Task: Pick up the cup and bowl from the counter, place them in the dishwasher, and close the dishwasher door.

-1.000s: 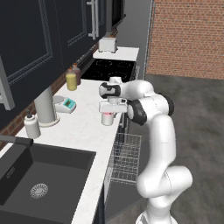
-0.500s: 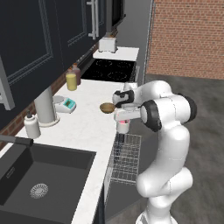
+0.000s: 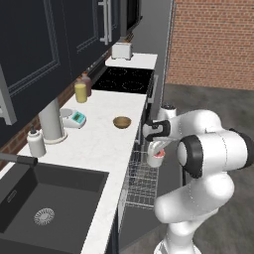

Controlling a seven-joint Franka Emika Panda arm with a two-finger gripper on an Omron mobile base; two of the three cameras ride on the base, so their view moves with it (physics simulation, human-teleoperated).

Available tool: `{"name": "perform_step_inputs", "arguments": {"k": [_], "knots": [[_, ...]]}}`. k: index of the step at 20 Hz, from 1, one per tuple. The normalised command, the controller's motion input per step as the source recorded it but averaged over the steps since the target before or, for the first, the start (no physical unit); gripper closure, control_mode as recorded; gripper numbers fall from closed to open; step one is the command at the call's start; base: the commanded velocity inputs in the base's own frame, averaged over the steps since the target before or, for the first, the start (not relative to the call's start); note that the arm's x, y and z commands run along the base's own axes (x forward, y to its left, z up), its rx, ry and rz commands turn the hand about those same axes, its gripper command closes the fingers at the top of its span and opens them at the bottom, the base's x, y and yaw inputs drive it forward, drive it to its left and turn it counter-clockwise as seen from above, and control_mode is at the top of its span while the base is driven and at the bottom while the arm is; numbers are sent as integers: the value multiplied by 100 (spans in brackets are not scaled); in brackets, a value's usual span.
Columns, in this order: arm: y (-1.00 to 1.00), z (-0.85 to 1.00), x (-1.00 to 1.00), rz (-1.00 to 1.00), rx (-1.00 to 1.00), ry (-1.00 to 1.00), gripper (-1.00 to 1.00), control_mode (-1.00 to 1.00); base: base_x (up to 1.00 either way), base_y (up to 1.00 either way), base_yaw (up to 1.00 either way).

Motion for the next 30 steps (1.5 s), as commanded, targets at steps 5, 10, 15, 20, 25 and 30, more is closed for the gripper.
{"name": "perform_step_inputs", "arguments": {"k": [5,10,15,20,25,30], "knots": [[-32,3,-6,45,30,-8,100,-100,0,0,0],[-26,0,0,35,33,-6,100,-100,0,0,0],[7,-1,1,14,9,0,100,-100,0,0,0],[24,-13,37,6,1,0,100,-100,0,0,0],[13,-51,37,3,0,1,100,-100,0,0,0],[0,-43,20,4,11,0,100,-100,0,0,0]]}}
